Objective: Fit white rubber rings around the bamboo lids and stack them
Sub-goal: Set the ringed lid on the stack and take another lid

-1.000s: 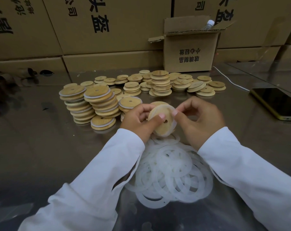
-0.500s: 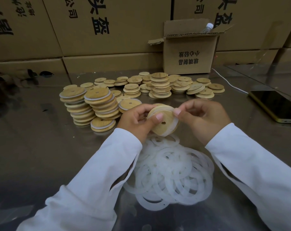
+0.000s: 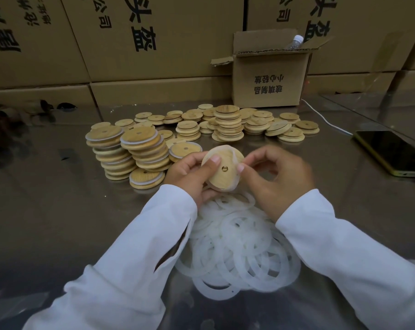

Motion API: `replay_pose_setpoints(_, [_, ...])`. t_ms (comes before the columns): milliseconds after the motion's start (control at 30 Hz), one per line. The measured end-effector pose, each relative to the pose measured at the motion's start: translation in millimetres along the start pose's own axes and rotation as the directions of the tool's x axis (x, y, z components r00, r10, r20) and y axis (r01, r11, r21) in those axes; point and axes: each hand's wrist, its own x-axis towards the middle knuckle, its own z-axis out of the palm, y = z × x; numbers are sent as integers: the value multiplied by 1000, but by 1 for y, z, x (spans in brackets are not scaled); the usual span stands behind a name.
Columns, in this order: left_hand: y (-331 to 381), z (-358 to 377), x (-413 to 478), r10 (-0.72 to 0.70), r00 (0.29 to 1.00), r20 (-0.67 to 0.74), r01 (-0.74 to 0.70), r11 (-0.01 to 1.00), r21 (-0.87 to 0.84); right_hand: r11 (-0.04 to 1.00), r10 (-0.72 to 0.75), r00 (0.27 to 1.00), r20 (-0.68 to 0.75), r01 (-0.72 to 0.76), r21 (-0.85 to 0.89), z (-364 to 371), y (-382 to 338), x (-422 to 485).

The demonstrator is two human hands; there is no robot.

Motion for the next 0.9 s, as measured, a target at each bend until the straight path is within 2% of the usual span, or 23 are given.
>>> replay_pose_setpoints(233, [-3,2,-1,-7,999,34,6,999,34,998,29,1000,-6,-29,-60,-1,4,3])
replay_pose_setpoints(467, [-6,-1,-2,97,995,27,-101,956,274,994,15,995,95,-4,-111,0,3,2])
replay_pose_setpoints(700, [2,-5,-3,179,978,104,-207,883,422,979,183,969,164,-194,57,-5,0,8])
replay_pose_setpoints(900, [8,-2,-5,241,963,125,-271,844,463,961,244,954,172,-261,87,-6,-1,11])
